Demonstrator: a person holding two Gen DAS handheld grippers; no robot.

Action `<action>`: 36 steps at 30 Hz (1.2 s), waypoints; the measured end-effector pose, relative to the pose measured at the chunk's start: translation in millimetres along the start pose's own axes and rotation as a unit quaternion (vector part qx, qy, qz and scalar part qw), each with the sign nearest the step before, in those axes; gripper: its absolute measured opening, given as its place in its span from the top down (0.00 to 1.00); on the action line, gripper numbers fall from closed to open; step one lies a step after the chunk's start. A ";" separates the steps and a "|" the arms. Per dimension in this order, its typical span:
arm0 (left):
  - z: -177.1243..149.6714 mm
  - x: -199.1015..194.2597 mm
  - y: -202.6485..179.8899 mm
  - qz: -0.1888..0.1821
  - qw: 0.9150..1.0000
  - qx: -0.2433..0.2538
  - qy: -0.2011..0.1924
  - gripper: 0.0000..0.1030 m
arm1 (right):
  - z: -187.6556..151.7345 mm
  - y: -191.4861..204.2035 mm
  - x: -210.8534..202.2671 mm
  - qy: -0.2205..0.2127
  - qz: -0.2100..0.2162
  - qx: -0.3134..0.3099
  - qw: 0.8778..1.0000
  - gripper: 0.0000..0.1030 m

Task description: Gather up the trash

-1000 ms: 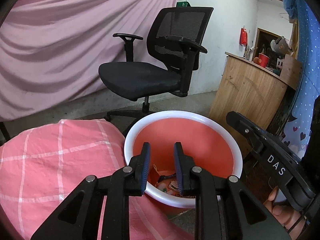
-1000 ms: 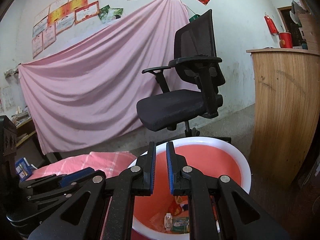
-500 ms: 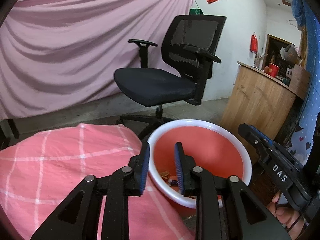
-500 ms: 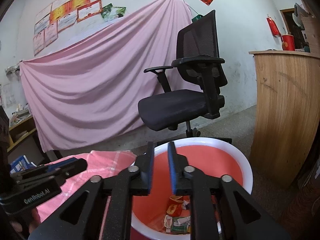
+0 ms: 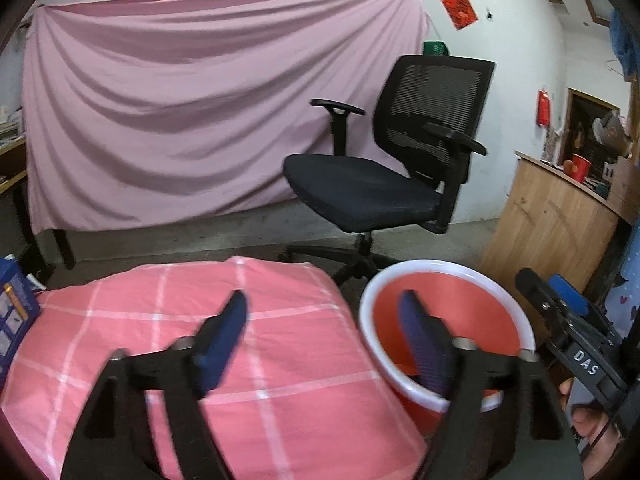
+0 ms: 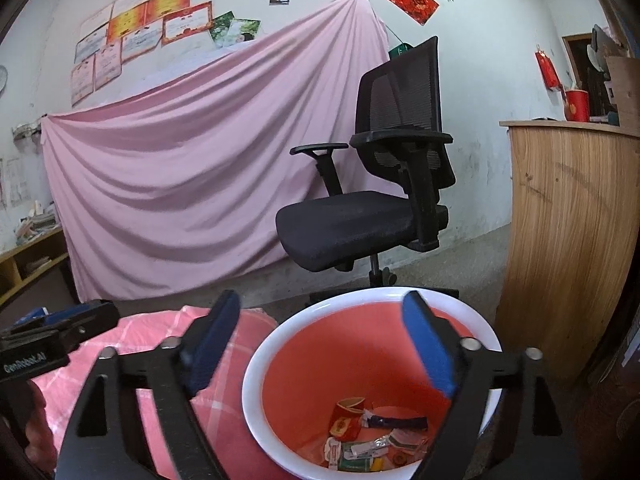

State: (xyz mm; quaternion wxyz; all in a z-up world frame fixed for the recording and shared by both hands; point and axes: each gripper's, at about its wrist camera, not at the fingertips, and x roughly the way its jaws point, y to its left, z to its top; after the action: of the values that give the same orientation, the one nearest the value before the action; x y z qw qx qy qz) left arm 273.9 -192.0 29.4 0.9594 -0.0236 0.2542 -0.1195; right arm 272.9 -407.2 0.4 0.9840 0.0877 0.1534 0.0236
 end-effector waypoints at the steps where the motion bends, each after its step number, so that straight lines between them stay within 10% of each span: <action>1: -0.9 -3.5 3.6 0.009 1.000 -0.003 -0.008 0.06 | -0.7 0.9 -0.3 -0.001 0.001 0.000 1.000 0.08; 36: -118.5 -177.8 94.3 0.111 0.988 -0.029 -0.102 0.02 | -63.1 118.2 -149.6 -0.072 0.058 -0.088 0.992 0.00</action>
State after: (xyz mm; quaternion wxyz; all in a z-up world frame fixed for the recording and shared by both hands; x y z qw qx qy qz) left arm 86.2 -55.8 2.0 0.9865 -0.0350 0.1597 -0.0018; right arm 108.9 -291.4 7.1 0.9933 0.0111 0.0744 0.0877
